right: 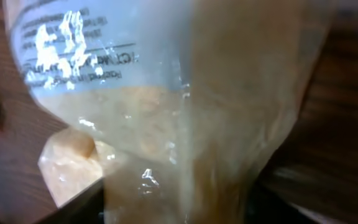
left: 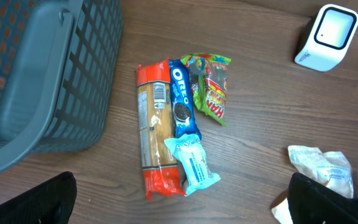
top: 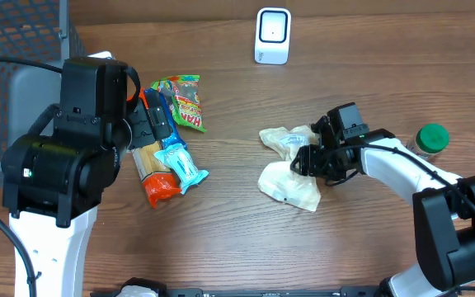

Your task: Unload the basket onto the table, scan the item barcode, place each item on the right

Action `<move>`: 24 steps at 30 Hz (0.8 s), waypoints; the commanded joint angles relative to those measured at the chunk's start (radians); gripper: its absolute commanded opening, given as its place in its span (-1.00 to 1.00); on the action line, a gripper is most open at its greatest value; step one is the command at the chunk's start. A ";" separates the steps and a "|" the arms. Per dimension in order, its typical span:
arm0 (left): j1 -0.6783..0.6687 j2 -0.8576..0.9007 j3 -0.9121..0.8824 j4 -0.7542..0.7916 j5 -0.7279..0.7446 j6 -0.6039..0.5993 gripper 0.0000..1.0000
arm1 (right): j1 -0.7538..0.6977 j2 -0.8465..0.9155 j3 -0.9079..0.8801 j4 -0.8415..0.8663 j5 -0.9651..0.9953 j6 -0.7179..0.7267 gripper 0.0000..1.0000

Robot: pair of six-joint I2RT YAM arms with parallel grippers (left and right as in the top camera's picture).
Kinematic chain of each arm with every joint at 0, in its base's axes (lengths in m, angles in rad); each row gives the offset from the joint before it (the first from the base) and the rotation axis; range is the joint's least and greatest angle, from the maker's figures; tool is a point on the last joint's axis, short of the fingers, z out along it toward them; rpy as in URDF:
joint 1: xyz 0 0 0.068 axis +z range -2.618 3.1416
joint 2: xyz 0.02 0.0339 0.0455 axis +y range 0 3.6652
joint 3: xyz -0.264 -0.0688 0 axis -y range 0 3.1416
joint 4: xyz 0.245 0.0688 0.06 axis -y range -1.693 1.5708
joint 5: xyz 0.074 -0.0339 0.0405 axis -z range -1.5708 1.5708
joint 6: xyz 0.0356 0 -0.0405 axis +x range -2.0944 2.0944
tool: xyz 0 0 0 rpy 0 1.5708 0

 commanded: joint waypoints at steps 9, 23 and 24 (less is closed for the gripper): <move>-0.001 0.004 0.000 0.000 -0.017 -0.010 1.00 | 0.011 -0.027 0.040 -0.040 0.028 0.026 -0.63; -0.001 0.004 0.000 0.000 -0.017 -0.010 1.00 | 0.169 -0.093 0.297 -0.316 0.577 0.019 -0.81; -0.001 0.004 0.000 0.000 -0.017 -0.010 0.99 | 0.192 -0.093 0.297 -0.317 0.632 0.027 -0.84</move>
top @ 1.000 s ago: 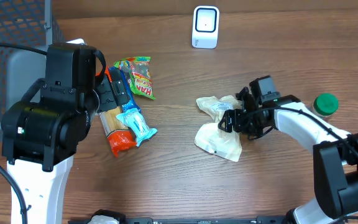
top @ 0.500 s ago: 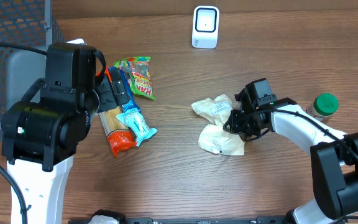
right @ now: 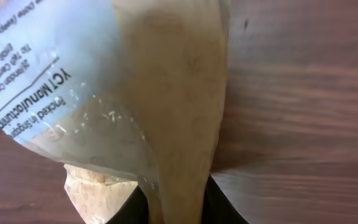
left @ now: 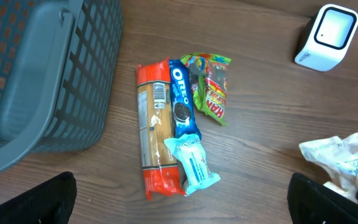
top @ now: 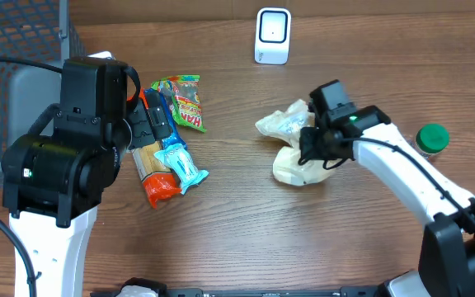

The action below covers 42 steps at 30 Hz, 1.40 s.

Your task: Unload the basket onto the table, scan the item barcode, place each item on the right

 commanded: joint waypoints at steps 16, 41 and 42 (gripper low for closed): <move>-0.001 0.004 0.000 0.000 -0.017 -0.010 0.99 | 0.240 -0.024 0.024 0.000 0.610 0.061 -0.92; -0.001 0.004 0.000 0.000 -0.017 -0.010 1.00 | 0.249 -0.024 0.024 0.270 1.077 -0.426 -0.93; -0.001 0.004 0.000 0.000 -0.017 -0.010 0.99 | 0.257 -0.024 0.024 0.264 1.072 -0.426 -0.93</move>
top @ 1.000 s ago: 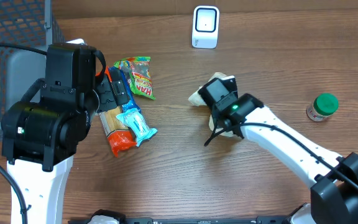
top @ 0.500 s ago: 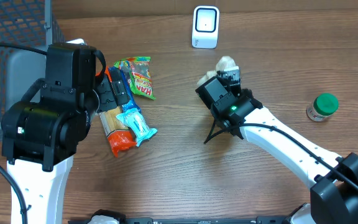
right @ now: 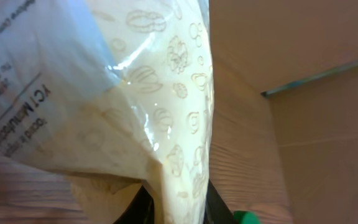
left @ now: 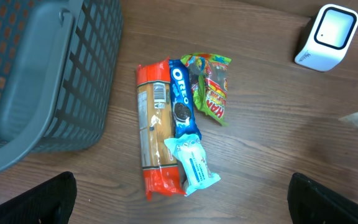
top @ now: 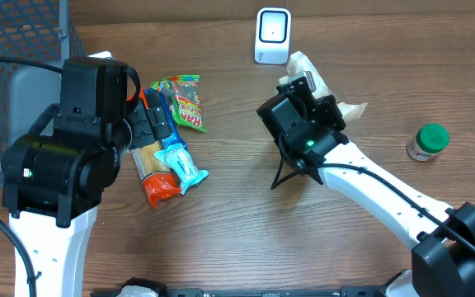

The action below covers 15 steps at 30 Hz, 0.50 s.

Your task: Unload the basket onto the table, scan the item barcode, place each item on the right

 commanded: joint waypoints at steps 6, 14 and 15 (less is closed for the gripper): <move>-0.001 0.004 0.000 0.000 -0.017 -0.010 0.99 | 0.103 -0.021 0.018 0.004 0.059 -0.045 -0.92; -0.001 0.004 0.000 0.000 -0.017 -0.010 1.00 | 0.185 -0.020 0.018 0.048 0.030 -0.081 -0.92; -0.001 0.004 0.000 0.000 -0.017 -0.010 0.99 | 0.187 -0.020 0.017 0.043 0.020 -0.081 -0.92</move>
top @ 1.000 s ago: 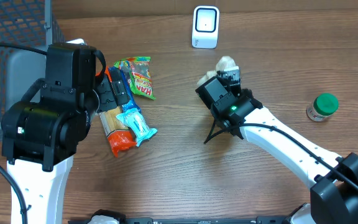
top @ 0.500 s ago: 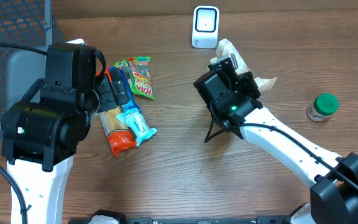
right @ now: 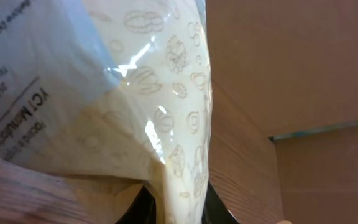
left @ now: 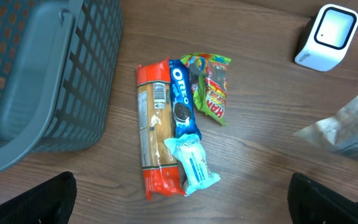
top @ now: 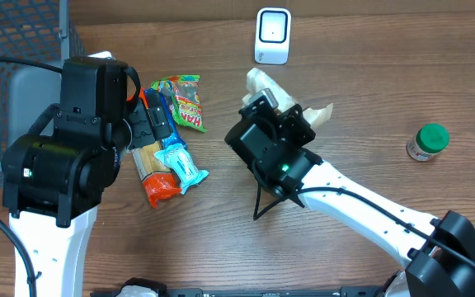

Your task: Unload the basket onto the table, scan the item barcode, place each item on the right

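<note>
A cream, partly clear plastic bag (top: 260, 83) with printed text hangs pinched in my right gripper (right: 174, 208), which is shut on it. The bag (right: 160, 106) fills the right wrist view. It is held above the table just in front of the white barcode scanner (top: 272, 35) at the back edge. The left wrist view catches the bag (left: 352, 124) at its right edge, below the scanner (left: 328, 34). My left gripper (left: 180, 202) hangs open high over the snack pile, holding nothing.
A snack pile lies left of centre: a long red-ended pack (left: 154, 140), an Oreo pack (left: 181, 106), a Haribo bag (left: 212, 93) and a light-blue packet (left: 192, 163). A grey mesh basket (left: 36, 74) stands at the left. A green-lidded jar (top: 429, 139) stands at the right.
My right gripper has moved left with the bag, from the scanner's right front to a spot directly before it. The left arm and snack pile have not moved.
The bag first lay crumpled on the table at the right, my right gripper down on it. It was then bunched and lifted slightly in the shut gripper. Later it was held high near the scanner's right side, and now it hangs before the scanner.
</note>
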Action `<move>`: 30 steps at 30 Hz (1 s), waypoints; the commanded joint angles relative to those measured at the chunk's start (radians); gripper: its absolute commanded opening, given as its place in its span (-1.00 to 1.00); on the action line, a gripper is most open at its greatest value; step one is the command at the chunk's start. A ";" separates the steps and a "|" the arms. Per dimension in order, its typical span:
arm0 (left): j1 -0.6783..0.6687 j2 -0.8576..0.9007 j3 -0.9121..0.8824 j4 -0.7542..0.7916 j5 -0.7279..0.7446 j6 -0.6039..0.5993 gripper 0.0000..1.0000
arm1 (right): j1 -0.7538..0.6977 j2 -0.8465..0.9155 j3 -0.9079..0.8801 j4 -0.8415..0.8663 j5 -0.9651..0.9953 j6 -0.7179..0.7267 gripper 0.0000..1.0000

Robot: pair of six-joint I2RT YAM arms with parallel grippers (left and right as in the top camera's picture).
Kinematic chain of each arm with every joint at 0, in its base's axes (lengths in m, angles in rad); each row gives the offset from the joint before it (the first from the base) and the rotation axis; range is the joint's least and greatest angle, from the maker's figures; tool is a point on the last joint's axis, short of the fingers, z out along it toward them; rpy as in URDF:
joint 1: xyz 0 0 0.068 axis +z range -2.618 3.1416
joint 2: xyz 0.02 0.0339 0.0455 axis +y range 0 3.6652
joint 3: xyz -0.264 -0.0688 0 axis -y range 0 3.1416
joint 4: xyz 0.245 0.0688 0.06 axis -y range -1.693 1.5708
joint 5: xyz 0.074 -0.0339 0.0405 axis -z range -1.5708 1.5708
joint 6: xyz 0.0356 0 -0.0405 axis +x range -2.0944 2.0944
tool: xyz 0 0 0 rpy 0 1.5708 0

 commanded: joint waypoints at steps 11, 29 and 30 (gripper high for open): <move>-0.001 0.004 0.000 0.000 -0.017 -0.010 1.00 | -0.001 -0.020 0.017 -0.023 0.045 -0.003 -0.92; -0.001 0.004 0.000 0.000 -0.017 -0.010 1.00 | -0.010 0.052 -0.133 -0.140 0.261 0.460 -0.92; -0.001 0.004 0.000 0.000 -0.017 -0.010 0.99 | -0.010 0.063 -0.142 -0.130 0.261 0.460 -0.92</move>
